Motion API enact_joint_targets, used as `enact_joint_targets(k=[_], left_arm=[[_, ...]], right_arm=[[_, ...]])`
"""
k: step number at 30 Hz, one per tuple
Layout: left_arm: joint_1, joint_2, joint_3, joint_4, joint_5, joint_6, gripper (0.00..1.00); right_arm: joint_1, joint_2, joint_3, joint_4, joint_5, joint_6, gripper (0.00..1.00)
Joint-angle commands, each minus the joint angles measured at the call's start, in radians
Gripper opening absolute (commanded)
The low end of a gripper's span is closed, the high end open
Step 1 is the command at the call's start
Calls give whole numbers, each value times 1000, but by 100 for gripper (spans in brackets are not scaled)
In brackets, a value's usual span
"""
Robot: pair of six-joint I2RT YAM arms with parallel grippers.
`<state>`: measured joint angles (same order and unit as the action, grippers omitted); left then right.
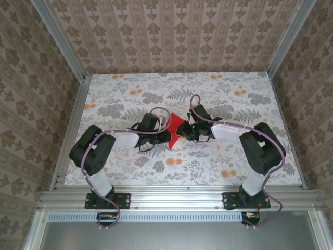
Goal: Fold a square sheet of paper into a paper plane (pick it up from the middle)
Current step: Fold the wing for the fifth time at the center of the table.
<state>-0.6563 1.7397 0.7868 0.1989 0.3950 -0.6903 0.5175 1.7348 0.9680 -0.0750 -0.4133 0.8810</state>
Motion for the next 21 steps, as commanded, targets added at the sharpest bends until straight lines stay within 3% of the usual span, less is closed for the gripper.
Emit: enact_joint_targets(k=[1, 7, 17, 21], left_arm=[[-11, 15, 21, -52, -31, 75, 8], [-17, 18, 25, -70, -40, 104, 7], [-23, 18, 32, -75, -36, 123, 6], [-24, 8, 26, -66, -34, 111, 13]], right_arm=[[1, 16, 20, 11, -25, -35, 23], [1, 103, 66, 18, -38, -33, 15], [1, 191, 97, 0, -60, -45, 13], [2, 211, 92, -48, -21, -48, 12]])
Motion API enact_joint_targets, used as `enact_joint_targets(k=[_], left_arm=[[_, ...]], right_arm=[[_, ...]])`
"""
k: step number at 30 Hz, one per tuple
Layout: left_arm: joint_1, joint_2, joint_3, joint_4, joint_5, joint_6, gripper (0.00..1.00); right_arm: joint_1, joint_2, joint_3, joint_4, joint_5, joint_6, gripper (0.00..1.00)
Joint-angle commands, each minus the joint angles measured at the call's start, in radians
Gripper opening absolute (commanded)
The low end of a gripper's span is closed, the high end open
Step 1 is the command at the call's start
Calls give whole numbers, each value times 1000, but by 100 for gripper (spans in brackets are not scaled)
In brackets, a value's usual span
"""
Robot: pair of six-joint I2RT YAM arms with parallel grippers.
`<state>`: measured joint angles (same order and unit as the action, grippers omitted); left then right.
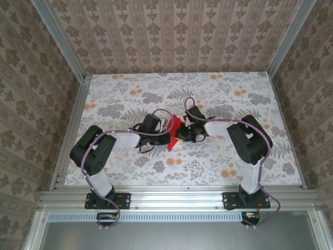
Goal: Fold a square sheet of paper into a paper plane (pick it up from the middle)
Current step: Fold the wing for the fifth time at the center of the table.
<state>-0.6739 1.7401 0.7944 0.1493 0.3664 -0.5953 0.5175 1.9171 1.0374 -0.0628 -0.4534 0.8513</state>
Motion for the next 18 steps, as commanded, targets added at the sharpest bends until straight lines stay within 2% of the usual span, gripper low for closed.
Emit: enact_joint_targets(k=[1, 5, 18], left_arm=[[-6, 3, 12, -6, -3, 9, 15], [-14, -22, -40, 63, 3, -20, 24], [-40, -65, -104, 61, -56, 9, 20]], right_arm=[[1, 35, 18, -70, 29, -13, 12], [1, 47, -10, -70, 54, 31, 12], [-2, 59, -24, -87, 84, 66, 11]])
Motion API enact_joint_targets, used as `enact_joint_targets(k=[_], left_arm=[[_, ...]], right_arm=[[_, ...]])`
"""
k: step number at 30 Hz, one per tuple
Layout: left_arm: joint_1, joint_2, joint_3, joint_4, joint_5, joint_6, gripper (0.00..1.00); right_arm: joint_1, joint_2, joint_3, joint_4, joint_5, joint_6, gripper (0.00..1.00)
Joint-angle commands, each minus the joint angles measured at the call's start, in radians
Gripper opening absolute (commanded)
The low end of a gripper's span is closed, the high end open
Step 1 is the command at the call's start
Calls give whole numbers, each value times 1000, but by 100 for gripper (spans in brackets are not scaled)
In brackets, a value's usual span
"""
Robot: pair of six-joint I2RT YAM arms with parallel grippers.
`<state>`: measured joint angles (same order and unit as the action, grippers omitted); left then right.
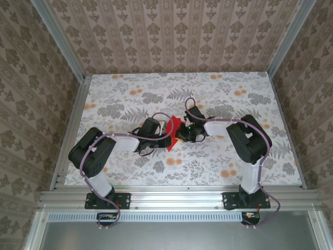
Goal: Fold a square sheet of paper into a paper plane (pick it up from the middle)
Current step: Fold the wing for the fifth time at the center of the table.
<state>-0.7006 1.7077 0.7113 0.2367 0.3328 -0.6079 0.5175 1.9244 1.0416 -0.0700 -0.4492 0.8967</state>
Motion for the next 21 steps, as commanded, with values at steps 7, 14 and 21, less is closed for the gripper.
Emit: enact_joint_targets(k=[7, 14, 21], left_arm=[[-35, -74, -48, -70, -60, 52, 14], [-79, -50, -4, -141, -154, 141, 6], [-122, -44, 42, -213, -280, 343, 2]], right_arm=[[-2, 53, -27, -86, 82, 21, 11], [-7, 28, -35, -62, 52, 33, 12], [-54, -105, -87, 108, -54, 99, 22]])
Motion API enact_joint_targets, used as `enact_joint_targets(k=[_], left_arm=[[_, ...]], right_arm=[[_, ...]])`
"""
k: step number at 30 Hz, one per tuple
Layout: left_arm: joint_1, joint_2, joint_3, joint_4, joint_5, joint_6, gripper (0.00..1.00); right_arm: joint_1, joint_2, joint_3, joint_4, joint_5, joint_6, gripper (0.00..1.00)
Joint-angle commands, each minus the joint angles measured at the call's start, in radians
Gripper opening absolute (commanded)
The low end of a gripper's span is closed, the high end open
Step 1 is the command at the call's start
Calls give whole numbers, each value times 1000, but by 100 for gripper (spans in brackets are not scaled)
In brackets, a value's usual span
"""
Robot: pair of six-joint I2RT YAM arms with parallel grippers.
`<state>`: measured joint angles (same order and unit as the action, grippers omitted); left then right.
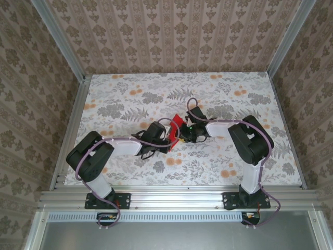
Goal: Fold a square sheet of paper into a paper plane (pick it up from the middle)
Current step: Fold the wing for the fifth time at the center of the table.
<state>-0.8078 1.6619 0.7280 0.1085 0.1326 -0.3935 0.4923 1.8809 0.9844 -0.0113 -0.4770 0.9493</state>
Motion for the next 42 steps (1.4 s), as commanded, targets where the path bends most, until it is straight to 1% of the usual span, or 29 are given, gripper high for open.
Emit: enact_joint_targets(k=[1, 4, 5, 12, 15, 19, 24, 29, 34, 38, 40, 42], left_arm=[[-22, 5, 33, -93, -97, 151, 2], [-45, 13, 40, -99, -148, 208, 1], [-53, 15, 44, -102, -167, 224, 0], [-116, 41, 59, -104, -299, 308, 0], [-130, 51, 66, -109, -344, 326, 0], [-143, 58, 71, -114, -381, 344, 0], [-155, 58, 74, -119, -407, 356, 0], [-164, 59, 76, -117, -420, 369, 0], [-173, 59, 73, -109, -425, 377, 0], [-173, 54, 69, -104, -425, 370, 0], [-173, 48, 64, -105, -423, 359, 0], [-173, 40, 60, -107, -418, 340, 2]], right_arm=[[-40, -84, -44, 84, -38, 68, 24], [-67, -140, -86, 169, -57, 141, 31], [-71, -153, -91, 173, -57, 157, 32], [-79, -187, -89, 171, -52, 276, 54], [-80, -180, -70, 149, -62, 291, 59], [-77, -158, -45, 99, -83, 292, 62], [-57, -114, 17, -17, -79, 252, 63], [-37, -51, 78, -77, -82, 241, 63], [-21, 10, 116, -96, -96, 244, 64], [-21, 26, 117, -99, -94, 242, 56], [-21, 23, 113, -115, -76, 231, 49], [-22, 17, 112, -128, -62, 222, 42]])
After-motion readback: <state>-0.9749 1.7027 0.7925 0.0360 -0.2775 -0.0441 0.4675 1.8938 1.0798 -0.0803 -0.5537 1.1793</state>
